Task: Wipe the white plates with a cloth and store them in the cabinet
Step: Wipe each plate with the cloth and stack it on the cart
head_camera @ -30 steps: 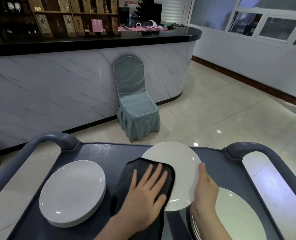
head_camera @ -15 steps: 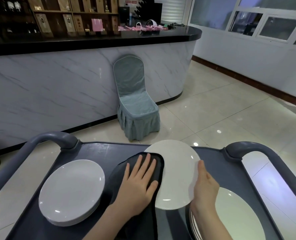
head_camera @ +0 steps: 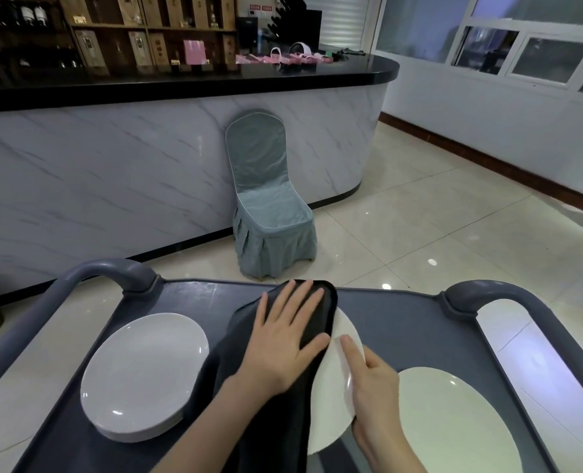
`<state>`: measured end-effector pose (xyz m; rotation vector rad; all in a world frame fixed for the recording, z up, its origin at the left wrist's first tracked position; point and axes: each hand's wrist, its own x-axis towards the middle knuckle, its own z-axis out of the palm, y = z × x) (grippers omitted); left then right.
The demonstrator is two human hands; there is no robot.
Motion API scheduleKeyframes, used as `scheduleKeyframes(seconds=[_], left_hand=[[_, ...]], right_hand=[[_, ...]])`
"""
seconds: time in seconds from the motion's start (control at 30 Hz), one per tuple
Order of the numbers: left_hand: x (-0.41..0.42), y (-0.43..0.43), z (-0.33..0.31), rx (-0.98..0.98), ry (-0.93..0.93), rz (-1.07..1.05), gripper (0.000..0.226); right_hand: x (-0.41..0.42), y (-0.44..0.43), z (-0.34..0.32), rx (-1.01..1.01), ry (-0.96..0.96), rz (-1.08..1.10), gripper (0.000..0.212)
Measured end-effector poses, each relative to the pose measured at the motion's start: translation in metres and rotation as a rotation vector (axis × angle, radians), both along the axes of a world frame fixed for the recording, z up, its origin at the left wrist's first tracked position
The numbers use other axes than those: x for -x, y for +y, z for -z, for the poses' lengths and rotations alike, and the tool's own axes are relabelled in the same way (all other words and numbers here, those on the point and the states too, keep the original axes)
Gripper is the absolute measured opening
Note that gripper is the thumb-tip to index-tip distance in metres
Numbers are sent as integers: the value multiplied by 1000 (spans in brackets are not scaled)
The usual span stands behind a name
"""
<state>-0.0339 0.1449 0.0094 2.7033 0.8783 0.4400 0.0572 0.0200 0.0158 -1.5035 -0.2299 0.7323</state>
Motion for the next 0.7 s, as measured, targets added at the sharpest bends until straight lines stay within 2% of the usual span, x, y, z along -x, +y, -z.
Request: scheduleKeyframes(seconds=[0.07,0.2,0.3,0.43,0.53,0.63,0.7], left_hand=[[9,11,-4,63,-138,-52,67],[25,25,-12,620,-408,-74,25],[25,29,-21,643,-388,4,27],[21,28,-29,618,-299,103,31],[29,23,-22,697,-396,-17,26],[39,7,-4,807,-647,-328,25],[41,-3,7,843,-711,-450,31]], right_hand=[[-12,-6,-10,11,-91,-48,30],[-39,-13,-27,65,-269,-192,38],[-44,-13,-37,96,-374,-387,27],[-39,-7,-42,139,-535,-547,42],[-40,-8,-43,118,-556,-463,30],[-42,-10,-36,29,-327,-144,33],[-41,-10,-31,11,-207,-5,33]])
